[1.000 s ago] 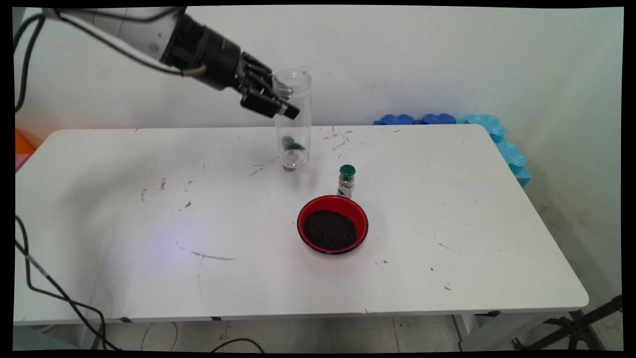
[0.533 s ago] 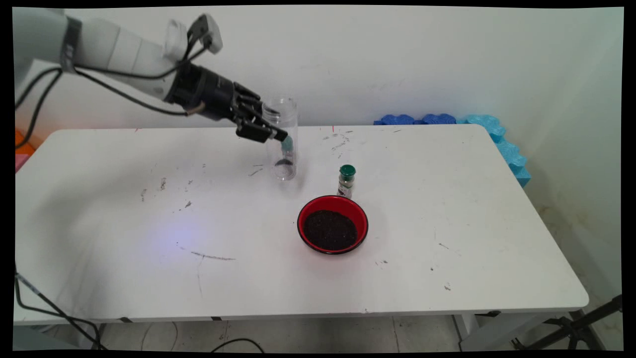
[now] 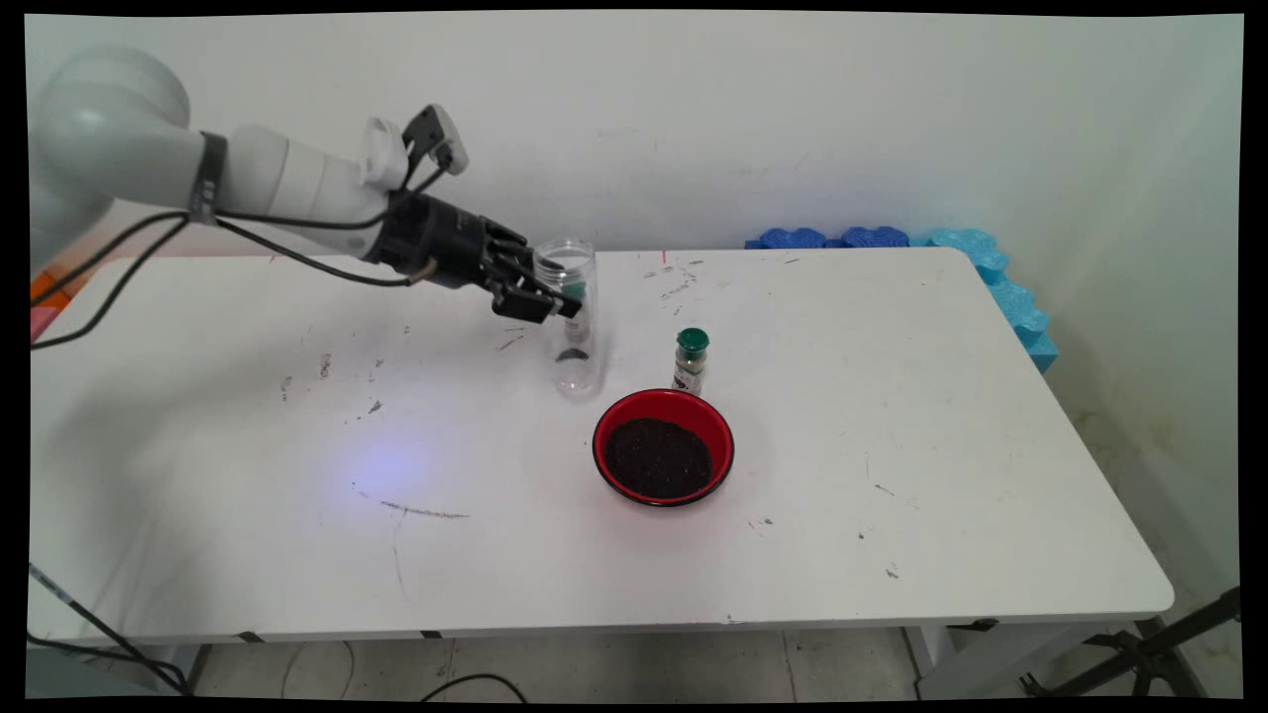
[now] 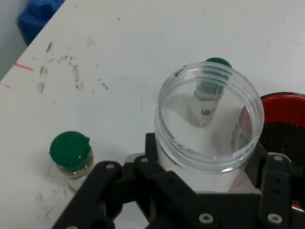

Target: Place the picked object on the table

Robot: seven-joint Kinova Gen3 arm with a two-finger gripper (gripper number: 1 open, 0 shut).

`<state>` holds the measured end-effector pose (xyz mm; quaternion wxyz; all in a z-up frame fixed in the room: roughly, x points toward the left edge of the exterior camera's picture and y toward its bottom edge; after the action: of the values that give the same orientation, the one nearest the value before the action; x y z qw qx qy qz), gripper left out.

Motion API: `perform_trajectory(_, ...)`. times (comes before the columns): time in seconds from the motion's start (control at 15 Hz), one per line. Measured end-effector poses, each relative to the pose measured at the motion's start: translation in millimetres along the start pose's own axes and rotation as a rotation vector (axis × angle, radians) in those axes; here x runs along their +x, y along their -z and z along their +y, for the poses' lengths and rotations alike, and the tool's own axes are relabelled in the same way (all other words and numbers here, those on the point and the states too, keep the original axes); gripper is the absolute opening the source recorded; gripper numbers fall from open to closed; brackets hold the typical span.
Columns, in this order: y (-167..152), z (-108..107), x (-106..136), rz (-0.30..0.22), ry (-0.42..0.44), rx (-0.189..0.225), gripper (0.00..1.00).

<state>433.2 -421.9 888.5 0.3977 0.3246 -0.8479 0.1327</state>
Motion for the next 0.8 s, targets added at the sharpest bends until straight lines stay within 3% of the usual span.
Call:
perform_trajectory(0.67,-36,-7,-25,0.008,0.039,-0.002,0.0)
perform_trajectory(0.73,-38,-8,-26,0.01,0.041,-0.001,1.0)
perform_trajectory(0.8,-40,-8,-27,0.013,0.043,0.0,1.0)
